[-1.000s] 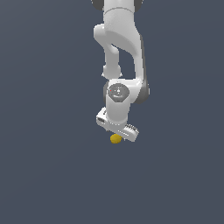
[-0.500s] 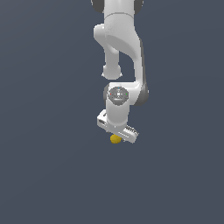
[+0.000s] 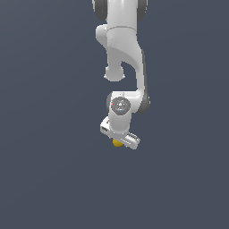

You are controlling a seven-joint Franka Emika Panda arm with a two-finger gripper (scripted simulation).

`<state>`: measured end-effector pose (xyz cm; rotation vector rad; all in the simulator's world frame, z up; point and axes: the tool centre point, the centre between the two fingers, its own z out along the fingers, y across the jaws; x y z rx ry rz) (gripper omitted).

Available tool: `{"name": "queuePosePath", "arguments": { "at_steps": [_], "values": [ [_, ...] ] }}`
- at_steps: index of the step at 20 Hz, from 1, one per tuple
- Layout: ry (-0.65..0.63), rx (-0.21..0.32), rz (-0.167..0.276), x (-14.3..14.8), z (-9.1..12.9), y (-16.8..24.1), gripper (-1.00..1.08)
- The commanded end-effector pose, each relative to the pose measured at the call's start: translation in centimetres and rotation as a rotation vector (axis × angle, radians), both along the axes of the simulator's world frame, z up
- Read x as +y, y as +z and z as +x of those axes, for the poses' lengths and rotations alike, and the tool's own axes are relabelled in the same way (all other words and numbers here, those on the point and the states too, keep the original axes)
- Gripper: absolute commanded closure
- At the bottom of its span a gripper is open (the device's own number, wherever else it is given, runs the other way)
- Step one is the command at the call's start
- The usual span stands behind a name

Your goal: Pick up the object and move it to a goal position.

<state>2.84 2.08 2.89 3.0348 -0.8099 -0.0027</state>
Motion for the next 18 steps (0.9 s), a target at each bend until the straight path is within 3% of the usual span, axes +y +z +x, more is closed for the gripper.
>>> {"name": "queuePosePath", "arguments": {
  "at_steps": [1,18],
  "values": [
    [0.0,-0.002,0.0,0.01,0.1,-0.06,1.08],
    [0.001,-0.002,0.0,-0.67,-0.5,0.75,1.08]
  ]
}}
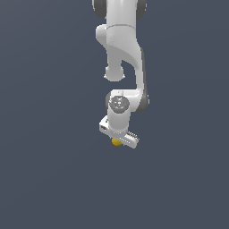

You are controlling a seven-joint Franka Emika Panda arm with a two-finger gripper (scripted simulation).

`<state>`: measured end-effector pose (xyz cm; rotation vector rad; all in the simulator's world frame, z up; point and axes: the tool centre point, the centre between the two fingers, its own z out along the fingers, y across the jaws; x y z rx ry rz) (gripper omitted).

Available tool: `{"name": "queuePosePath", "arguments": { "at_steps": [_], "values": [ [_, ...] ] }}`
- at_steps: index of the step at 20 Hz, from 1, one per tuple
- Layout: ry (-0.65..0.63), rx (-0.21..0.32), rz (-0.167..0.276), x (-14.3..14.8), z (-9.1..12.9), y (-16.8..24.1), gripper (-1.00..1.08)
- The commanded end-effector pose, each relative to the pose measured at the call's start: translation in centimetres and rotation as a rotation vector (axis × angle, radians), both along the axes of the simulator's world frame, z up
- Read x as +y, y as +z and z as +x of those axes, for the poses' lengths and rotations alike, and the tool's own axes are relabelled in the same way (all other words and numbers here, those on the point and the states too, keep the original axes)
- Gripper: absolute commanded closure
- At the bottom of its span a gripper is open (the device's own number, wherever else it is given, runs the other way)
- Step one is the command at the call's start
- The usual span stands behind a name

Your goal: Pick up the object and move it to a goal position.

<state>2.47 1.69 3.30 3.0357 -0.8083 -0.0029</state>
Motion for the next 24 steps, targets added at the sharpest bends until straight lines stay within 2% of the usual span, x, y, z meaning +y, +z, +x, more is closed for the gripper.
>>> {"name": "queuePosePath", "arguments": {
  "at_steps": [1,10,24],
  "values": [
    [-0.001,-0.002,0.0,-0.5,-0.3,0.6,1.08],
    [-0.001,-0.002,0.001,-4.1,-3.2,4.5,1.08],
    [-0.002,-0.002,0.003,-13.8,-10.7,14.8,1.08]
  ]
}}
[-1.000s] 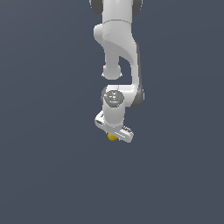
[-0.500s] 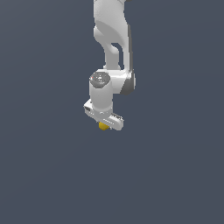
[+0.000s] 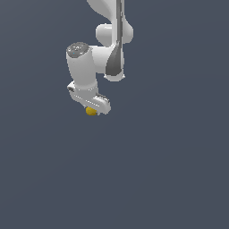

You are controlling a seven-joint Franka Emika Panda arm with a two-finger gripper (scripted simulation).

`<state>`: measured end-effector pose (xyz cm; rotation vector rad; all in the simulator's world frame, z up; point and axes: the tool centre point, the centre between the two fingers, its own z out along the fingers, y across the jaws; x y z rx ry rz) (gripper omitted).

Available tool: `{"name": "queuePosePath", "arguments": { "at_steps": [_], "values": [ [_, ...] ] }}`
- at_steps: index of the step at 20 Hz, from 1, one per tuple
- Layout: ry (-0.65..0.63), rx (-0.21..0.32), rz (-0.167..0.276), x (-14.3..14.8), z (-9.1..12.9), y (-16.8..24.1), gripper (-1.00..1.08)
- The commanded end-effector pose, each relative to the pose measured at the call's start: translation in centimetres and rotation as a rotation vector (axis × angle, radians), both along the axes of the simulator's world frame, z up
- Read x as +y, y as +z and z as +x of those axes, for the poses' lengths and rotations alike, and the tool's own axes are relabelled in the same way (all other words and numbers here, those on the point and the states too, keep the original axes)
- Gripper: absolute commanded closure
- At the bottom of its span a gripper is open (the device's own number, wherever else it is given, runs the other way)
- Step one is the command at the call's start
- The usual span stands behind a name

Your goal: Pick up the object and move it to a goal position.

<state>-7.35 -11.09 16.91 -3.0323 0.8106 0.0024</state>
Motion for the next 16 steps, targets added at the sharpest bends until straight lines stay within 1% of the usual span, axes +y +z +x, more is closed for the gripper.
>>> {"name": "queuePosePath", "arguments": {
  "at_steps": [1,9,16],
  "values": [
    [0.0,-0.001,0.001,-1.7,-1.3,1.9,1.08],
    [0.0,-0.001,-0.001,-6.1,-4.3,6.5,1.08],
    [0.0,-0.001,-0.003,-7.9,-5.4,8.4,1.08]
  ]
}}
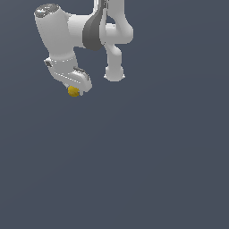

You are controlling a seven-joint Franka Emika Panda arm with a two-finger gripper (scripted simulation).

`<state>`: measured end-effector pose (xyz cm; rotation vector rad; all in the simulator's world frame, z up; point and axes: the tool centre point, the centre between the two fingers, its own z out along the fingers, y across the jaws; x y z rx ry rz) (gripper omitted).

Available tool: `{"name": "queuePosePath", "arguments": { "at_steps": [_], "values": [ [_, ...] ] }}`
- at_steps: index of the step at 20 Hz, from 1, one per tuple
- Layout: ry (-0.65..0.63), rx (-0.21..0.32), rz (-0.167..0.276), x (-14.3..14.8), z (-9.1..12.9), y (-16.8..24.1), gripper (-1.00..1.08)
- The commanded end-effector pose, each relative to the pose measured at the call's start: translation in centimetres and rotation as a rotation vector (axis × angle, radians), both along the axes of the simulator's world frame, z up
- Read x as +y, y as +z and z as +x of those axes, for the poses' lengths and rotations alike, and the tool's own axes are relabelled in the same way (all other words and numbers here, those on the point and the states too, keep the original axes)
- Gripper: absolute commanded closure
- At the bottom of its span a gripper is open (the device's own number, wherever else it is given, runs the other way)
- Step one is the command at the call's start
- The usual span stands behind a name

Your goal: Pick up the object and move it to a goal position.

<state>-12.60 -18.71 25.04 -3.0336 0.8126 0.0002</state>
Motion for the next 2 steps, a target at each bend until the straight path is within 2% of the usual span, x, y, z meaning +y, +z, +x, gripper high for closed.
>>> {"name": "queuePosePath", "arguments": {
  "at_steps": [1,2],
  "values": [
    [0.002,0.0,-0.001,-0.31,-0.15,0.38,1.08],
    [0.002,0.0,-0.001,-0.34,-0.16,0.4,1.08]
  ]
}}
